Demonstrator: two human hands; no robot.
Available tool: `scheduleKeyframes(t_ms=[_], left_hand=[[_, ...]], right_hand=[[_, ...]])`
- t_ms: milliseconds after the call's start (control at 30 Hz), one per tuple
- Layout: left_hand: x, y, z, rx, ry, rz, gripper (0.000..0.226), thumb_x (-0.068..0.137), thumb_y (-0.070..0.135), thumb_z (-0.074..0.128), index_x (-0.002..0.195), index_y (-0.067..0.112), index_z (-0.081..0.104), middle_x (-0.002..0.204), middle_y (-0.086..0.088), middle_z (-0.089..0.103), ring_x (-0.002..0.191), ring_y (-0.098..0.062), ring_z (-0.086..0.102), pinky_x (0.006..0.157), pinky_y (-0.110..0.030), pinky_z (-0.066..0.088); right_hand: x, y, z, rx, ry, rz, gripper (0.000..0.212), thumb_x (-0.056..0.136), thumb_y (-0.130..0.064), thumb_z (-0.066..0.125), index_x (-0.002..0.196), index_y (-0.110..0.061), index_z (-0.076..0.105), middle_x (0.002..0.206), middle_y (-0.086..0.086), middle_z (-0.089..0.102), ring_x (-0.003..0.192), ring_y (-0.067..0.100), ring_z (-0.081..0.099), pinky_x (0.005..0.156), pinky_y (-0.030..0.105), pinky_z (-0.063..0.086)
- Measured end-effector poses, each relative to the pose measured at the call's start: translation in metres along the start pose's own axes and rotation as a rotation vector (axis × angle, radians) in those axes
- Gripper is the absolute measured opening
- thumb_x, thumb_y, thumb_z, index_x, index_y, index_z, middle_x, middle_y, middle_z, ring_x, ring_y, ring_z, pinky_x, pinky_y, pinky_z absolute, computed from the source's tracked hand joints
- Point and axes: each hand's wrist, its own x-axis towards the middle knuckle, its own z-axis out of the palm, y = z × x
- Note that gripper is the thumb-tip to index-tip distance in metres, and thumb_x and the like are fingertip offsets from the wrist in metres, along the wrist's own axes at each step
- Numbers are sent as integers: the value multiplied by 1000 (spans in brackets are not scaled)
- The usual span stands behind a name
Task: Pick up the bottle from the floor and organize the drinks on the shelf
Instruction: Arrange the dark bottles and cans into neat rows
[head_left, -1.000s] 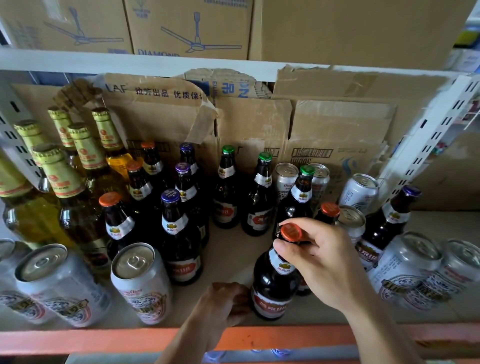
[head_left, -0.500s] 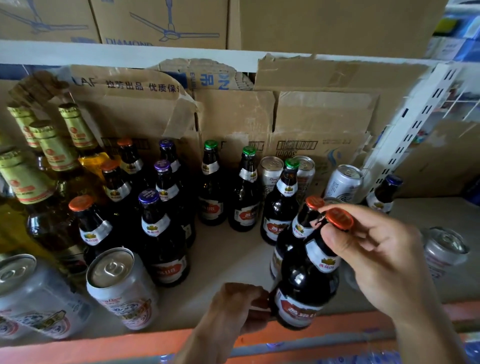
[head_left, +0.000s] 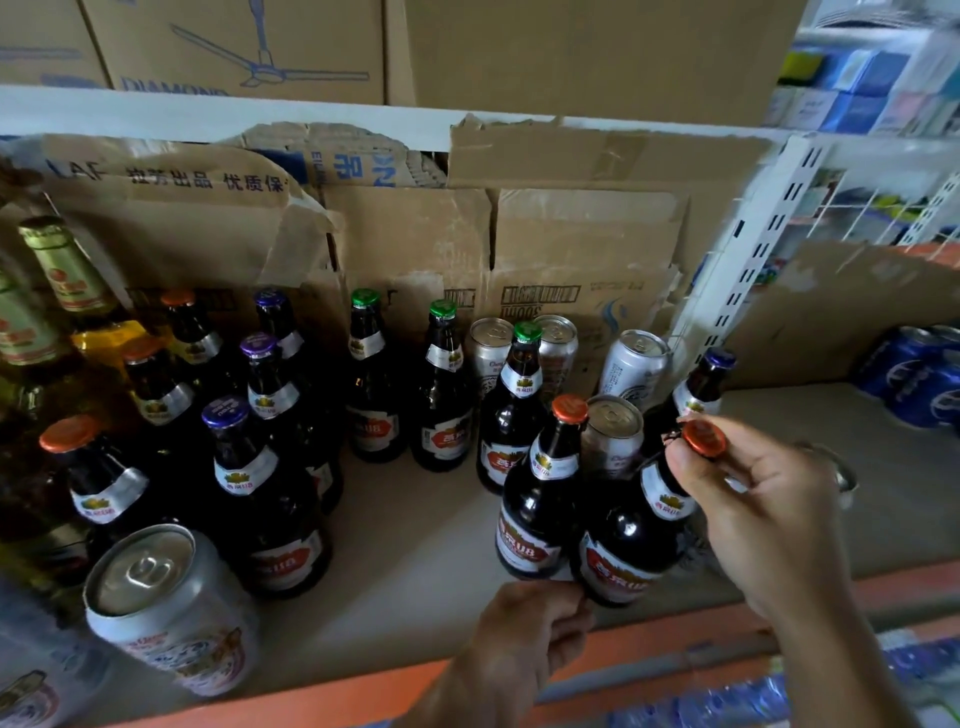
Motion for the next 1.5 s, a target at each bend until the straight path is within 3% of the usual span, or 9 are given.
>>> scheduleKeyframes(t_ms=[167,333,400,533,667,900,1133,1333,1500], left_hand=[[5,-1,-8,40,5,-4,15,85,8,59,92,-1,69,91,-16,71,88,-21,68,74,-26,54],[-3,9,-28,45,34,30,16,86,6,56,92,-3,68,88,-16,69,77,-22,68,65,-23,54],[-7,15,-41,23,31,48,18,85,6,56,88,-4,70,87,-18,69,76,-23,67,66,-25,54],[-8,29,-71,-97,91,90,20,87,4,53,86,-6,70,80,-18,71,75,-25,66,68,-30,56],[-3,43,-94,-182,140,149,21,90,7,50,90,-2,69,80,-15,70,74,-25,66,65,-31,54],[13,53,-119,-384,215,245,21,93,11,48,100,0,65,99,-16,69,94,-25,64,80,-34,51],[31,58,-119,-419,214,284,24,96,8,40,105,4,62,101,-14,66,97,-25,61,80,-33,49],[38,59,-120,-394,224,269,24,94,3,39,96,5,63,98,-16,67,92,-26,63,80,-35,49],[39,58,-120,-388,247,268,22,93,3,41,98,3,63,97,-18,67,88,-27,64,72,-33,52]], right_hand=[[-2,11,6,-54,-42,7,39,83,-47,59,90,-9,57,68,14,62,65,34,59,57,45,51],[7,4,6,-79,-76,58,9,78,-45,66,87,-42,65,77,-12,70,71,7,66,58,23,50],[11,2,4,-84,-130,106,15,78,-43,74,89,-47,66,83,-24,70,77,-4,66,60,17,50],[21,-10,3,-42,-110,126,47,69,-54,68,109,-30,68,96,-18,72,92,-5,65,80,15,52],[41,-35,16,-14,-54,31,24,83,-28,71,106,-23,70,98,-18,70,96,-5,65,83,7,48],[82,-80,57,36,-190,-16,12,87,-27,67,99,-29,70,89,-20,68,87,-14,62,68,1,44],[122,-97,116,-93,-496,47,24,87,-31,65,110,-24,68,105,-7,69,96,10,64,89,35,51],[138,-101,158,-482,-768,-14,53,97,-25,53,147,-20,36,151,7,40,129,26,47,89,28,38],[137,-103,167,-693,-780,-61,38,92,-11,58,130,-6,52,134,14,50,116,32,53,88,37,47]])
